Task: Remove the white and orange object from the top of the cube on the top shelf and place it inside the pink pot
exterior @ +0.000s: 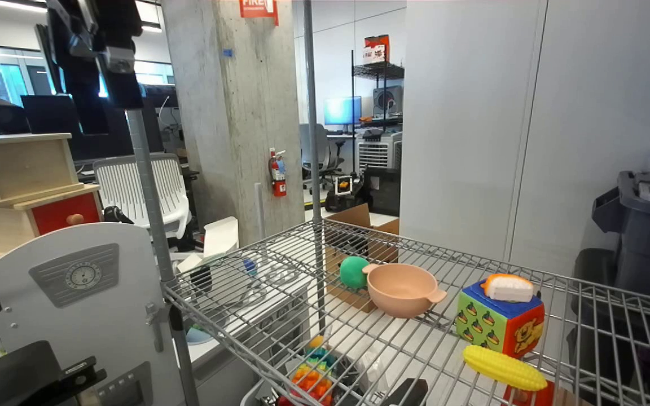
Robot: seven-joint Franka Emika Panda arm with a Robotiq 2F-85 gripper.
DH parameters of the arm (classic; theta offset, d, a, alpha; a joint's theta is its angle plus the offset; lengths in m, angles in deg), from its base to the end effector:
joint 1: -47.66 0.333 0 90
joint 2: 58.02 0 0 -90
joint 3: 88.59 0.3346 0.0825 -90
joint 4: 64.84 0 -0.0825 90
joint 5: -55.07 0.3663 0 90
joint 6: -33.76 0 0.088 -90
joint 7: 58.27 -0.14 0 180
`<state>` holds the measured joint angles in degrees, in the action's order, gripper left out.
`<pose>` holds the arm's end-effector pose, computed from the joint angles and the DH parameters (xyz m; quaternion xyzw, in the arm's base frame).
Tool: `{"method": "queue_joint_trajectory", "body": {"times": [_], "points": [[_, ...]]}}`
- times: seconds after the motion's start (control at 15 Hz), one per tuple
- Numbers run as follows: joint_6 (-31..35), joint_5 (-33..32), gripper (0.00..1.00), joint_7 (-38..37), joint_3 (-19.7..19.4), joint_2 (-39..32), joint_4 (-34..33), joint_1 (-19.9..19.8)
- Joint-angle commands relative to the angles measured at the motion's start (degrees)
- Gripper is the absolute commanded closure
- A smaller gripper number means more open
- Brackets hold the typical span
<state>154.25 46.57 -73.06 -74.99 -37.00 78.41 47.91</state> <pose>0.3868 0.0838 0.4044 0.9940 0.0223 0.0044 0.1072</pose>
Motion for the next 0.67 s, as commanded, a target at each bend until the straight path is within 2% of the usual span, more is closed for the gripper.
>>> {"method": "queue_joint_trajectory", "body": {"times": [0.0,0.33,0.6], "points": [[2.25,3.31,0.00,-2.20,-3.41,-4.24,-4.92,0.38],[0.73,11.13,0.00,-3.32,-9.13,-14.15,-20.27,-1.29],[2.45,16.10,0.00,-10.46,-10.97,-26.22,-33.61,-1.34]]}}
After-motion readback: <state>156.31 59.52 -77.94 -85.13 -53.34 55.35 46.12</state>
